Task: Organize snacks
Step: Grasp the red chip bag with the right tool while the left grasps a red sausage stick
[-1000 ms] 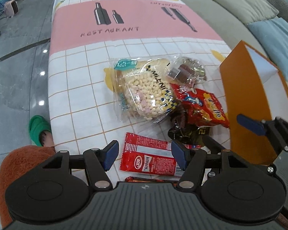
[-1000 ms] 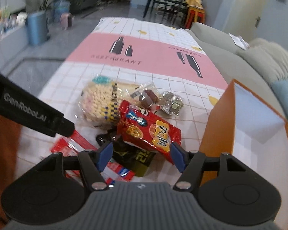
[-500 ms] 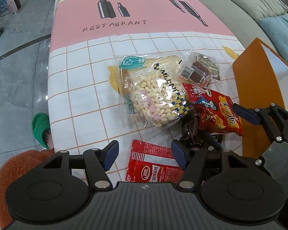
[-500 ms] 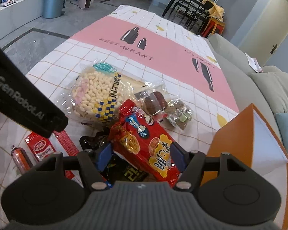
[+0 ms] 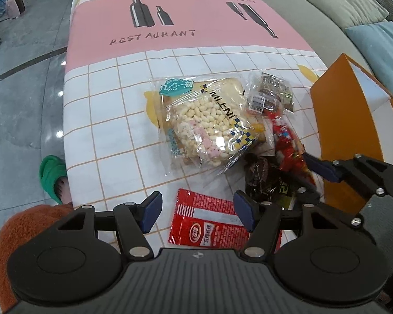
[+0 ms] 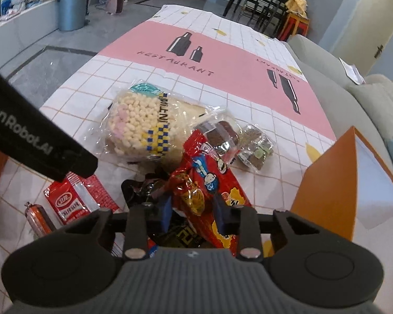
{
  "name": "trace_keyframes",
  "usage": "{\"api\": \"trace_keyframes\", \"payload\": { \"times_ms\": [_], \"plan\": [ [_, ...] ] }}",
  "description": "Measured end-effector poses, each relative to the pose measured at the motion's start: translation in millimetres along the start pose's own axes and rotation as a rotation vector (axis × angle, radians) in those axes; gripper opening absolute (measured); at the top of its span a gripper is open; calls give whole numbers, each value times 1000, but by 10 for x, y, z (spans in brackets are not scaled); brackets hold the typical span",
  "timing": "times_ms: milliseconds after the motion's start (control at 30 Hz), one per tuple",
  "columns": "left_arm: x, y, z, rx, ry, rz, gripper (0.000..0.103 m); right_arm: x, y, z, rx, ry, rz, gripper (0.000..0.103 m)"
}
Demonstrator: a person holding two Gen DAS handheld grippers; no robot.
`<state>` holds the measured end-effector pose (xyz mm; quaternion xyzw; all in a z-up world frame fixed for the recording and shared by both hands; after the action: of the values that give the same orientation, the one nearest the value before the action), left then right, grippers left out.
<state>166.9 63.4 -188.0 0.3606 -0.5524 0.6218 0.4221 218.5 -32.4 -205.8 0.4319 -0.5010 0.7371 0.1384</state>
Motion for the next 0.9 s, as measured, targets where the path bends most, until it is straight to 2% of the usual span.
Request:
{"api": "trace_keyframes", "payload": {
  "times_ms": [133, 433, 567, 733, 833, 900],
  "plan": [
    [9, 90, -4, 7, 30, -28, 74, 128, -25, 33, -30, -10, 26, 25],
    [4, 381, 152, -65, 79, -116, 75, 566, 100, -1, -109, -85, 31, 25],
    [-57, 546, 128, 58, 93, -178, 73, 745, 259, -132, -74, -115, 14, 25],
    [-149, 654, 46, 324, 154, -200, 69, 757, 527, -286, -67, -146, -60, 25],
    [-190, 649, 26, 353, 134, -207, 65, 697, 604, -338, -34, -132, -67, 25],
    [-234, 661, 39, 358, 114, -222, 58, 665, 622, -367, 4, -116, -65, 25]
  ]
}}
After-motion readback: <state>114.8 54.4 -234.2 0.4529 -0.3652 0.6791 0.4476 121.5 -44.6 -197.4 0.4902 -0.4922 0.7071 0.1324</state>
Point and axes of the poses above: each gripper's, at about its wrist camera, not at the fingertips, and x roughly against the way its jaws point, z to its right, y to its underside, the point moved 10 cm from there along -x, roughly the way its jaws point, and after that the axes turned 9 degrees about -x, right-handed, at the moved point
